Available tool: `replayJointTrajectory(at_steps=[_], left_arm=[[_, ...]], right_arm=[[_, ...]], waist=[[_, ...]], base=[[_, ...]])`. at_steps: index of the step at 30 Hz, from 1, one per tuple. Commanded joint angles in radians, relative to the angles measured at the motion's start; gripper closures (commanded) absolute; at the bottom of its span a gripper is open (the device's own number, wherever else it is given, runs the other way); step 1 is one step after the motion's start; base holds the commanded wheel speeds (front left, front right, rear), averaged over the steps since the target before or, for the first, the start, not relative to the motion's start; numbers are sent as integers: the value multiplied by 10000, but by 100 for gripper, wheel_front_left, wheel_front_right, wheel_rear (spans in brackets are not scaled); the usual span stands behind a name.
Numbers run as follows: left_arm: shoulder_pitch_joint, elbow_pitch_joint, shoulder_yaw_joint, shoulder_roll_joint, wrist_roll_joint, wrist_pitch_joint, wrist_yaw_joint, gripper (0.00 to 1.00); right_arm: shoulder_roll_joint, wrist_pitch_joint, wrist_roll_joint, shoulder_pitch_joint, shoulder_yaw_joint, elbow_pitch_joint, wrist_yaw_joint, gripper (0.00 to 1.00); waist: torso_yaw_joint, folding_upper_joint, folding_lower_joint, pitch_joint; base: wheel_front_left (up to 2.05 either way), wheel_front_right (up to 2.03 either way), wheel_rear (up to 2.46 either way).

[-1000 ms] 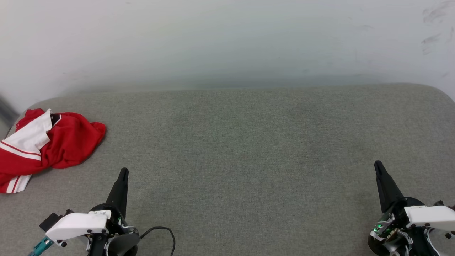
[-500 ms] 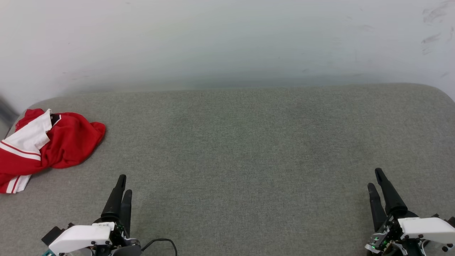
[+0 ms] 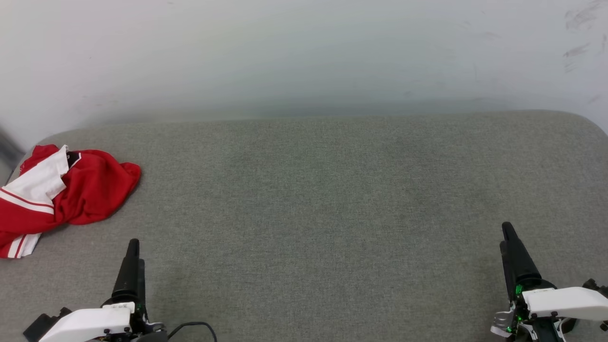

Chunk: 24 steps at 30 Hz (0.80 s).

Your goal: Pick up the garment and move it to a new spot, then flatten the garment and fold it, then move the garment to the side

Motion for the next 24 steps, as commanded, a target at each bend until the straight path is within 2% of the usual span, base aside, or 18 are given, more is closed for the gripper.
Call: replayJointTrajectory(at_steps=[1,2,3,9,14,17,22,24], left_arm=[[-96,-151,168,21,247,-89,-16,0],[-106,-149,261,22,378,-128,-16,0],[-139,-175,514,22,767,-250,-17,0],[-205,-334,1013,23,1794,-480,-19,0],[-280,-1028,1259,27,3037,-666,46,0],[-211,-1665,1087,23,3961,-769,280,0],[-10,-2634,478,26,5337,-936,1027,0],[88,-2950,133,26,5812,-1001,1094,0]], right_arm=[[-5,-106,-448,-100,-15,-251,2,0],[-5,-145,-719,-104,-4,-285,2,0],[-5,-271,-1581,-135,5,-455,2,0],[-4,-501,-3452,-188,-156,-1153,2,0],[-3,-686,-5055,-173,-46,-1648,3,0],[-3,-794,-5976,-195,105,-1944,3,0],[-3,-960,-7484,-214,304,-2387,3,0],[-2,-1026,-8007,-199,373,-2499,3,0]], waist=[[-2,0,0,4],[-2,0,0,7],[-5,0,0,14],[-2,0,0,42],[11,0,0,77],[15,0,0,105],[18,0,0,143],[18,0,0,157]], base=[[0,0,0],[0,0,0],[0,0,0],[0,0,0],[0,0,0],[0,0,0],[0,0,0],[0,0,0]])
